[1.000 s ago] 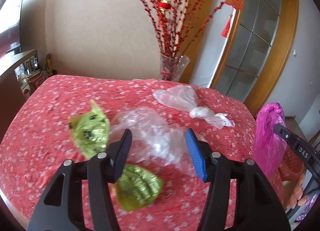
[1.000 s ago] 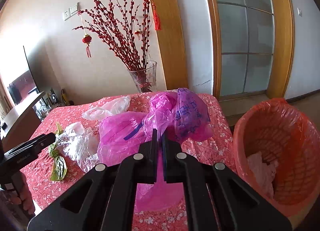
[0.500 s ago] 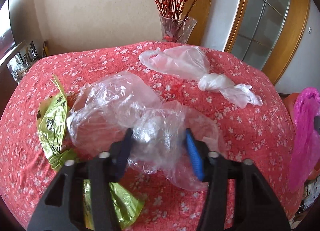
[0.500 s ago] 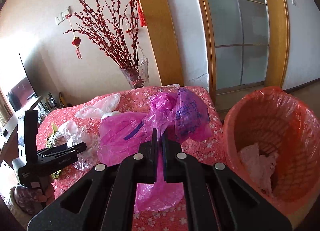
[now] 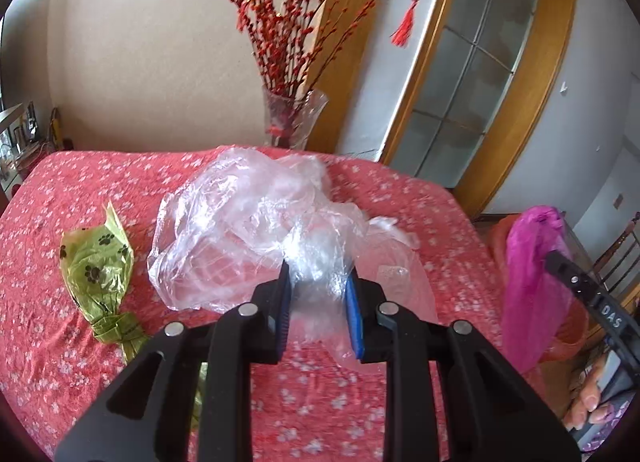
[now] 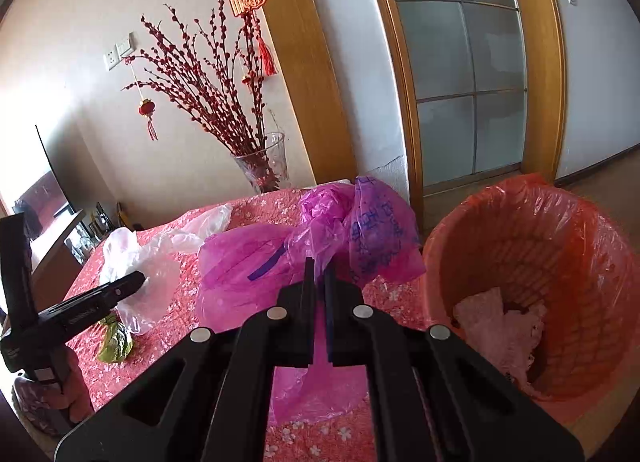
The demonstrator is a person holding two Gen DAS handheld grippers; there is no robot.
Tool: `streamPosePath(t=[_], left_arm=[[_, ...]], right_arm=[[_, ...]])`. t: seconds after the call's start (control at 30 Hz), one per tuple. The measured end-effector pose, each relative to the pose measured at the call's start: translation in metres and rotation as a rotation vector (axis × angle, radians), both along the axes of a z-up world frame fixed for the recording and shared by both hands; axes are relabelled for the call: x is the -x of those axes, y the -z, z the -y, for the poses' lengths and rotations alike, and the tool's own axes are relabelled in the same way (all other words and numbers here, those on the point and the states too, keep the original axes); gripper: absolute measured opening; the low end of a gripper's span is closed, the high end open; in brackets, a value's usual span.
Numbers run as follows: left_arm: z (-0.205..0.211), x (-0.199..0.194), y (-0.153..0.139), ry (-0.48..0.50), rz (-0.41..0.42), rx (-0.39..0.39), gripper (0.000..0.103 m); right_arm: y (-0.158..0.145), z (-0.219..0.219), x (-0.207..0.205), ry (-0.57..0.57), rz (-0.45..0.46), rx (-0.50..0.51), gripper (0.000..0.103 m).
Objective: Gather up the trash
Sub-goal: 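Grasp the clear plastic bag with the left tool while the right tool holds the pink bag, then carry the pink bag and clear bag over the basket with both tools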
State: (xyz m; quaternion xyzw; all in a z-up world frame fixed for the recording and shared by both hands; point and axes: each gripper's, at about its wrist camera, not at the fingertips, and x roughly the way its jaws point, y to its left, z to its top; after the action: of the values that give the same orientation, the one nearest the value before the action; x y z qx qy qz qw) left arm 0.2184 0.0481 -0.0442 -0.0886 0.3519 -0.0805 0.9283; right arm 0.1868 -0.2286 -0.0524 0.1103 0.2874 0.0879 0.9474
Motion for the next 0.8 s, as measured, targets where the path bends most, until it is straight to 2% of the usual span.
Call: streamPosePath(t=[0.37,0.8], left_arm=[[0.033,0.008,-0.029,0.085,0.058,0.039,0.024],[0.095,0.008,-0.040,0.225,0.083,0.072,0.024]], right_arm=[[-0.016,0.027,0.014,0.058,0.044,-0.004,0.004],[-0.026,0.074,0.035,0.174,0.075,0.017,0.005]])
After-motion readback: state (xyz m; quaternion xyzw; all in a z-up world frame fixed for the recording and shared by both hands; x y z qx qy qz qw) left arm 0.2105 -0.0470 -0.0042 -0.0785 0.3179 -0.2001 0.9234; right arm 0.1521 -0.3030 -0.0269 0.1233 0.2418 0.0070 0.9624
